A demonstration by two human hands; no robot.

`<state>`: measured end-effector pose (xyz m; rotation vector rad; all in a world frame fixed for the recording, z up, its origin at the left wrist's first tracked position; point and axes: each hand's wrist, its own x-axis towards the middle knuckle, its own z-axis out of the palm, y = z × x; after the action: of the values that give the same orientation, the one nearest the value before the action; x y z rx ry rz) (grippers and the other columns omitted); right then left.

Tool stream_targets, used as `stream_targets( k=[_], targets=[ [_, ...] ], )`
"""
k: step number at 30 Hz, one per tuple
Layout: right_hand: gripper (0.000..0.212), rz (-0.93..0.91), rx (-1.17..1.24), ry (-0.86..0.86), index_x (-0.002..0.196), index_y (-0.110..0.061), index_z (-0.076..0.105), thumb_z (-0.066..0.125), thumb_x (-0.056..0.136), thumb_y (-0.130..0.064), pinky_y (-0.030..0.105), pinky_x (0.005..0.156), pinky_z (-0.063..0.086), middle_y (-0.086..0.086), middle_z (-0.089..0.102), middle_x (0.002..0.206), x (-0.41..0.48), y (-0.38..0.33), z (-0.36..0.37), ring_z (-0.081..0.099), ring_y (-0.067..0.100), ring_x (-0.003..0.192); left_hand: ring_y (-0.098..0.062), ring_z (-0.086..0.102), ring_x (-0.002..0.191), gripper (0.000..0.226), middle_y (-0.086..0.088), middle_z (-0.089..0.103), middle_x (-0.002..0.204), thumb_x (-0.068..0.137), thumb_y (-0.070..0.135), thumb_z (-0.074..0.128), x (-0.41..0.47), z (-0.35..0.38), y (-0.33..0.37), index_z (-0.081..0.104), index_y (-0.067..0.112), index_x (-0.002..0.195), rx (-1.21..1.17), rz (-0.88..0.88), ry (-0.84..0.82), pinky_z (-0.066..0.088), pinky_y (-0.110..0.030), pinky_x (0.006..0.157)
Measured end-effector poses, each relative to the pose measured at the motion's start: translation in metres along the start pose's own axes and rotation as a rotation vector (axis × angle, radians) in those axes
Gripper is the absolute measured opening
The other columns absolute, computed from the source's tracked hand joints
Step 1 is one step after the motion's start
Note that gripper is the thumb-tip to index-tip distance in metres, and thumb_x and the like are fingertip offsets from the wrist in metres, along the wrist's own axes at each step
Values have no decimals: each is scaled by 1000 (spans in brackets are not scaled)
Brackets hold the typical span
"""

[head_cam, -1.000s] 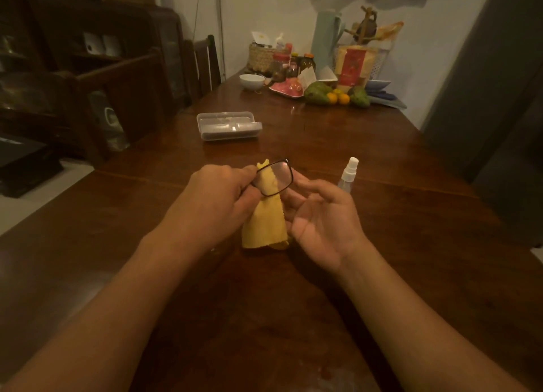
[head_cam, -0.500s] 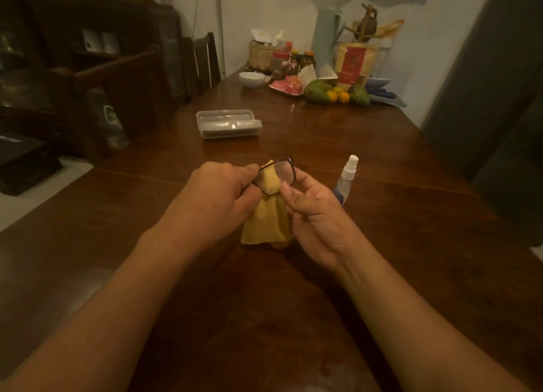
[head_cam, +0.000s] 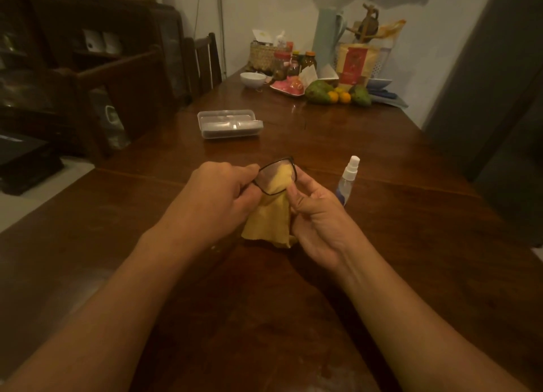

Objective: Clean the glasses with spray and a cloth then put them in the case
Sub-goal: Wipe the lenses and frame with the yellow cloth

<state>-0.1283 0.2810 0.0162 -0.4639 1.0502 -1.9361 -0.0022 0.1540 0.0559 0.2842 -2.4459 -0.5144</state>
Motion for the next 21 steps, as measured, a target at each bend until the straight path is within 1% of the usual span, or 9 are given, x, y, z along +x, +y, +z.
stream_targets(
  k=[3, 6, 8, 11, 14, 17, 18, 19, 21],
  targets=[
    [74, -3, 67, -6, 146, -17, 44, 67, 77, -4, 46, 91, 57, 12, 72, 122, 0, -1, -2, 69, 25, 109, -15, 64, 59, 36, -7, 73, 73, 90, 28, 51, 0, 0, 1, 73, 6, 109, -11, 6, -3, 53, -37, 52],
    [72, -14, 119, -28, 144, -18, 42, 67, 78, -2, 41, 77, 61, 10, 73, 121, 1, -3, -5, 73, 23, 105, -17, 65, 62, 38, -9, 74, 77, 90, 29, 50, 0, 0, -1, 72, 5, 109, -2, -2, 2, 55, -40, 55],
    [68, -31, 156, -52, 140, -19, 44, 65, 79, 1, 38, 76, 61, 11, 73, 121, 2, -4, -6, 72, 24, 107, -20, 67, 69, 36, -8, 75, 85, 93, 28, 51, 0, 1, -3, 72, 8, 116, 8, -4, -14, 56, -39, 62],
    [62, -30, 125, -69, 137, -18, 47, 65, 80, 1, 36, 76, 61, 11, 73, 119, 3, -5, -7, 72, 26, 108, -19, 69, 79, 37, -7, 76, 94, 96, 22, 58, 0, 4, -5, 65, 12, 130, 7, -9, -30, 56, -37, 69],
    [61, -22, 31, -67, 137, -18, 47, 66, 81, -5, 38, 85, 61, 11, 73, 121, 4, -4, -8, 70, 26, 112, -22, 69, 83, 39, -10, 76, 100, 96, 22, 59, 0, 4, -8, 63, 12, 133, 40, -7, -6, 59, -42, 73],
    [61, -43, -72, -56, 137, -20, 47, 68, 81, -9, 36, 89, 59, 10, 73, 120, 4, -4, -10, 70, 24, 111, -18, 70, 81, 36, -8, 77, 97, 95, 22, 61, 1, 6, -11, 66, 14, 130, 31, 6, 5, 59, -44, 71],
    [60, -50, -107, -48, 136, -22, 48, 70, 81, -11, 38, 90, 58, 9, 74, 120, 4, -4, -10, 71, 23, 110, -15, 70, 79, 34, -5, 78, 94, 94, 23, 63, 1, 7, -11, 67, 15, 127, 7, -12, -6, 60, -41, 69],
    [59, -58, -141, -38, 135, -23, 49, 70, 81, -13, 40, 93, 56, 8, 74, 119, 4, -4, -11, 71, 22, 109, -9, 70, 77, 32, 0, 78, 92, 93, 23, 65, 1, 7, -11, 70, 19, 124, -28, -45, -10, 60, -34, 66],
    [57, -70, -163, -16, 133, -25, 52, 71, 81, -13, 42, 96, 54, 8, 75, 117, 4, -3, -13, 72, 23, 108, -1, 70, 76, 24, 13, 78, 84, 88, 19, 71, 3, 6, -15, 76, 36, 105, -167, -141, 13, 53, -16, 60]
  ],
)
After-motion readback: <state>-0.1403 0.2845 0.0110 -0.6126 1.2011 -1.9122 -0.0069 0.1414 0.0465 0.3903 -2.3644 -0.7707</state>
